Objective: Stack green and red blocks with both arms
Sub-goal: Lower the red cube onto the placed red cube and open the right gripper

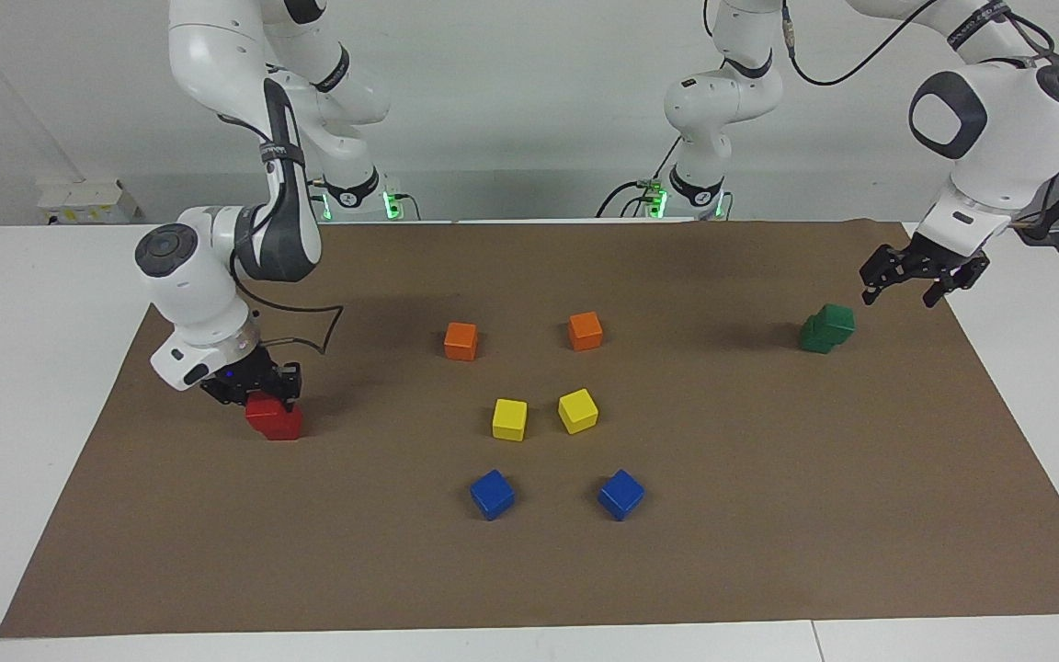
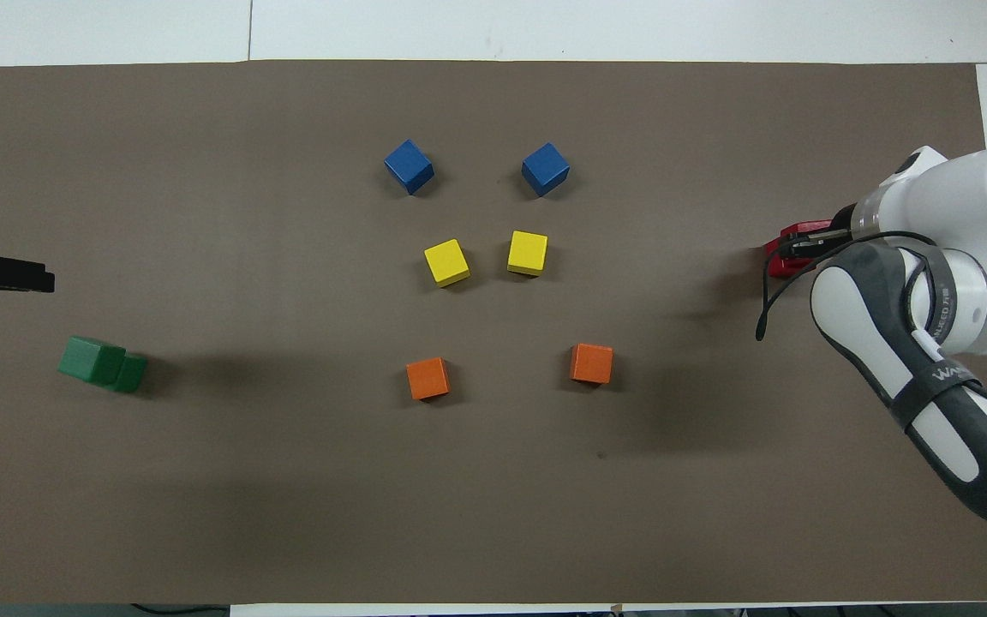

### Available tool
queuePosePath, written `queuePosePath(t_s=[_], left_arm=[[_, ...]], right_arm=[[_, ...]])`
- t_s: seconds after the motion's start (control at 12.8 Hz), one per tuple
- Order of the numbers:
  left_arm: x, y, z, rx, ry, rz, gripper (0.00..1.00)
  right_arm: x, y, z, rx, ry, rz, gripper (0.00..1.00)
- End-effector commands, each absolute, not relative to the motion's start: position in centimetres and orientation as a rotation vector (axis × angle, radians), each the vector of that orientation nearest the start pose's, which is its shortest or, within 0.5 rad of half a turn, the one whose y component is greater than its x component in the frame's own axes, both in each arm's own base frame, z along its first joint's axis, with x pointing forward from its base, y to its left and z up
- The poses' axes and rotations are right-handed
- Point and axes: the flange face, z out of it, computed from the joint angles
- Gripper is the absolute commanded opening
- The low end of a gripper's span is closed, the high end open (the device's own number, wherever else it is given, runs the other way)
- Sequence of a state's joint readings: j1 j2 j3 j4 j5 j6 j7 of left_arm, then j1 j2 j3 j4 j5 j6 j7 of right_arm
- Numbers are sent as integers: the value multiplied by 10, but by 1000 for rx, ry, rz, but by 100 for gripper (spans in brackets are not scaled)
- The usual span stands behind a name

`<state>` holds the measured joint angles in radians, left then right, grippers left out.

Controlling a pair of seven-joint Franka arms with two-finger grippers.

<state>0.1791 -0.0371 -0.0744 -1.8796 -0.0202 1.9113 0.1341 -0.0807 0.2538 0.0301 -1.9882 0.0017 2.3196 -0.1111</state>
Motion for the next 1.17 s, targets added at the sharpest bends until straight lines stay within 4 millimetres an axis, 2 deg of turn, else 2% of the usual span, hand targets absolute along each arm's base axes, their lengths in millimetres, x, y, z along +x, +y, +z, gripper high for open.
queuePosePath(t_s=[0.0,0.16,0.31,0.39,0.55,0.63,0.78,0.94,1.1], left_arm=[[555,23,557,-3136,-169,-101,100],[553,11,580,-3138,-145,-91,100],[544,4,597,-3138,-128,12,100],[536,1,595,-3136,-121,98,100],[526,-3,607,-3133,-114,99,100],[524,-3,608,-3134,-116,104,100],[519,-3,614,-3134,-121,89,100],[518,-13,612,-3135,-97,106,100],[519,-11,614,-3137,-99,94,100]], right_arm=[[595,-30,347,-3124,-63,-153,0],[595,-30,347,-3124,-63,-153,0],[595,-30,346,-3124,-65,-156,0],[595,-31,346,-3124,-63,-158,24],[596,-34,346,-3125,-53,-158,79],[596,-34,346,-3125,-51,-158,99],[595,-36,346,-3125,-48,-156,100],[598,-35,350,-3124,-46,-151,100],[599,-33,358,-3123,-52,-139,100]])
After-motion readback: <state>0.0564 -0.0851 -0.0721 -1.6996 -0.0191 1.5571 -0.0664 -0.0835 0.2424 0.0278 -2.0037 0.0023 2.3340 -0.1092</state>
